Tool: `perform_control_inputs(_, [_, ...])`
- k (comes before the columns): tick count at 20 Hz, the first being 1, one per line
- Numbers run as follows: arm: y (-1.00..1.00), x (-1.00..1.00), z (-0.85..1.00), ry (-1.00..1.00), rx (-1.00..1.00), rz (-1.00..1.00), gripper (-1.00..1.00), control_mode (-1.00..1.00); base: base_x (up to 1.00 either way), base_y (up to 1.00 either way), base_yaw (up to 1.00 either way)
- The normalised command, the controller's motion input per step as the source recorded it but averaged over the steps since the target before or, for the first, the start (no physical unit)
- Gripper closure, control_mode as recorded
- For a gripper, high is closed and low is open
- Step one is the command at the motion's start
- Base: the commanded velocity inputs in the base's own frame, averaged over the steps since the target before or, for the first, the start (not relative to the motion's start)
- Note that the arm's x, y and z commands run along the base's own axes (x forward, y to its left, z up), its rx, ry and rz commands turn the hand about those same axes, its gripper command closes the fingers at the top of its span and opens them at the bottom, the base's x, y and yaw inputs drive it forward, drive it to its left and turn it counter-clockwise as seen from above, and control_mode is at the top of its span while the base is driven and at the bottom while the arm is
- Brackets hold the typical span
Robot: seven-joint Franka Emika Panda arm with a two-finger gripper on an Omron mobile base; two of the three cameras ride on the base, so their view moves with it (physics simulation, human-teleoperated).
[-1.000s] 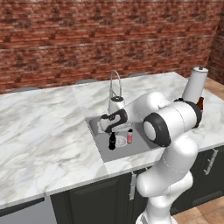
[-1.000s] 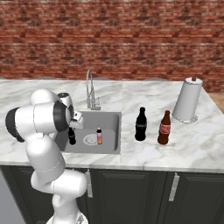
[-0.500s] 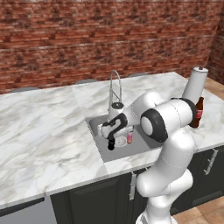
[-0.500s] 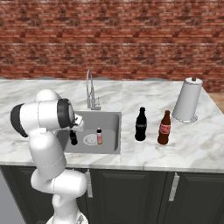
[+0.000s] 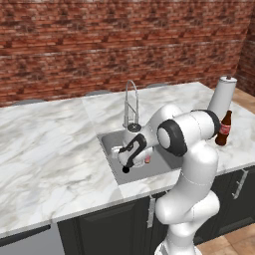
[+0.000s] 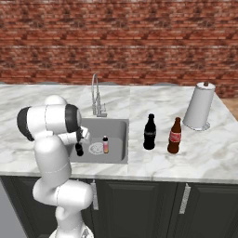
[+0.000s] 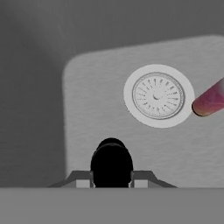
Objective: Place the large bottle from the dining counter next to the other large bottle outside the sink, and place the small bottle from the dining counter next to the other small bottle inside the sink.
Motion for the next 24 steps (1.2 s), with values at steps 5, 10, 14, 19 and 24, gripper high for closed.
perform_control_inputs(5, [0.0,0.02,-0.09,0.0,0.0,0.0,1.0,-1.0,0.0,0.0,0.0])
perform_control_inputs(10, [0.0,0.02,-0.07,0.0,0.0,0.0,1.0,-1.0,0.0,0.0,0.0])
perform_control_inputs(14, [0.0,0.08,-0.16,0.0,0.0,-0.02,1.0,-1.0,0.0,0.0,0.0])
perform_control_inputs(19, [0.0,0.16,-0.23,0.0,0.0,-0.02,1.0,-1.0,0.0,0.0,0.0])
perform_control_inputs(24, [0.05,0.06,-0.07,0.0,0.0,-0.02,1.0,-1.0,0.0,0.0,0.0])
